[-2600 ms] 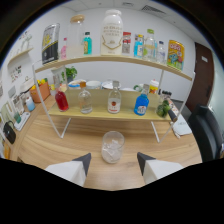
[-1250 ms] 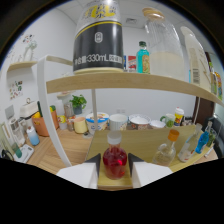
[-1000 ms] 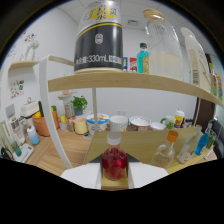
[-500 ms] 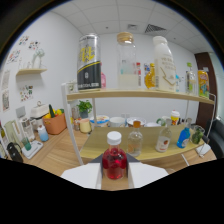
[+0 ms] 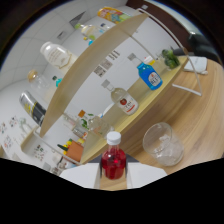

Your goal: Make me a cup of Vodka Sunrise.

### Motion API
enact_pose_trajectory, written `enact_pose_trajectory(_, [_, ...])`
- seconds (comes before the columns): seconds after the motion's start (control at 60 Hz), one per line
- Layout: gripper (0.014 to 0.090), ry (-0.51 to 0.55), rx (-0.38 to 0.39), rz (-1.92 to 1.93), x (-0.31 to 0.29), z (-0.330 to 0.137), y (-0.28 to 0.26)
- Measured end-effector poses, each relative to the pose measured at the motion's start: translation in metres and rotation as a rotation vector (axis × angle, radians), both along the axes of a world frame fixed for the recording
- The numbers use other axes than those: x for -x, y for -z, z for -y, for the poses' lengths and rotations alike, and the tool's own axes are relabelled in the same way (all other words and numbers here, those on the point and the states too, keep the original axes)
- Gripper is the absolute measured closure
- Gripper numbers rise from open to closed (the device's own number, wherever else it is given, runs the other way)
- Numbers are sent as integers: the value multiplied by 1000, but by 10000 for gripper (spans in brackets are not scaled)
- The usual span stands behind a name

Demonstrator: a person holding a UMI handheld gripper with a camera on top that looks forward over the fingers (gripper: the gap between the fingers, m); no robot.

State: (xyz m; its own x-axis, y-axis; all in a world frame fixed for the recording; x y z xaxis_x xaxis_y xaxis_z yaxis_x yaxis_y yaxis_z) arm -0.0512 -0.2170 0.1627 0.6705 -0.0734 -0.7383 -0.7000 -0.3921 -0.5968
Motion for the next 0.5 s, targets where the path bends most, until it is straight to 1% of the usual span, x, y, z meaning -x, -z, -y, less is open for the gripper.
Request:
enact_pose_trajectory(0.117, [698, 38, 1, -363, 0, -7, -12])
enact_pose_trajectory(0.183, [698, 60, 3, -514, -3, -9, -18])
enact_pose_trajectory(0.5, [702, 153, -45, -1144, -20, -17, -47])
